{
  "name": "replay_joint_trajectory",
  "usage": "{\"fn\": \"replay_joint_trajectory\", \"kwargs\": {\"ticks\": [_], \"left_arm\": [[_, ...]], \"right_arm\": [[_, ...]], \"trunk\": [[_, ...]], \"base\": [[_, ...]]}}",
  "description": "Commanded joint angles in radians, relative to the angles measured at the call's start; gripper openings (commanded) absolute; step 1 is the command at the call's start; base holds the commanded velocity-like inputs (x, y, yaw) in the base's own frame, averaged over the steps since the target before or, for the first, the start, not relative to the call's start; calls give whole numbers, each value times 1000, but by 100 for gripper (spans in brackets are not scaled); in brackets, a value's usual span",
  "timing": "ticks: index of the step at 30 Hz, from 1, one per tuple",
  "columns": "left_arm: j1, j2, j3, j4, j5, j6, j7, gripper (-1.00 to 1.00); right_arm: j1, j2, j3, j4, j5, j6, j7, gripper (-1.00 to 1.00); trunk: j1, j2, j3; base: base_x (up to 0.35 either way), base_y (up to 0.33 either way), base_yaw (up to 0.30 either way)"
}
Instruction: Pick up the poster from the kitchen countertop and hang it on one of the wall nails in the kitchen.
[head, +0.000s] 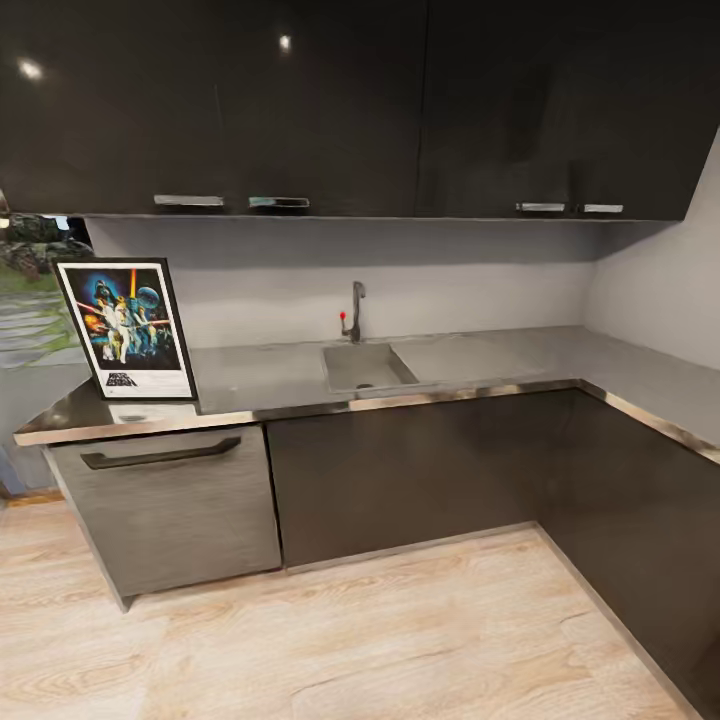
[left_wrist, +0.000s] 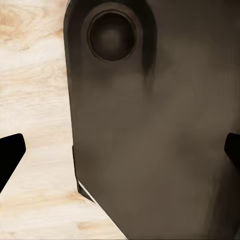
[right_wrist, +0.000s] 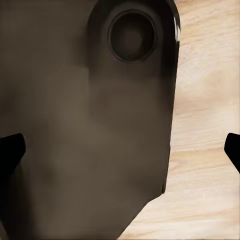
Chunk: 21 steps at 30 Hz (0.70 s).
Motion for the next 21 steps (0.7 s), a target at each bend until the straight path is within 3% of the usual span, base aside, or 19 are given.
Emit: {"fn": "replay_joint_trajectory", "kwargs": {"ticks": [1, 9, 17, 21], "left_arm": [[0, 0, 0, 0, 0, 0, 0, 100], [16, -45, -7, -22, 3, 13, 6, 100], [16, -44, -7, -21, 3, 13, 6, 100], [10, -61, -1, -43, 3, -10, 6, 100]], "right_arm": [[0, 0, 0, 0, 0, 0, 0, 100], [8, 3, 0, -9, 11, 7, -5, 100], [8, 3, 0, -9, 11, 6, -6, 100], [-14, -18, -1, -27, 10, -5, -5, 100]], "trunk": [[0, 0, 0], [0, 0, 0], [0, 0, 0], [0, 0, 0]], "base": [[0, 0, 0], [0, 0, 0], [0, 0, 0], [0, 0, 0]]}}
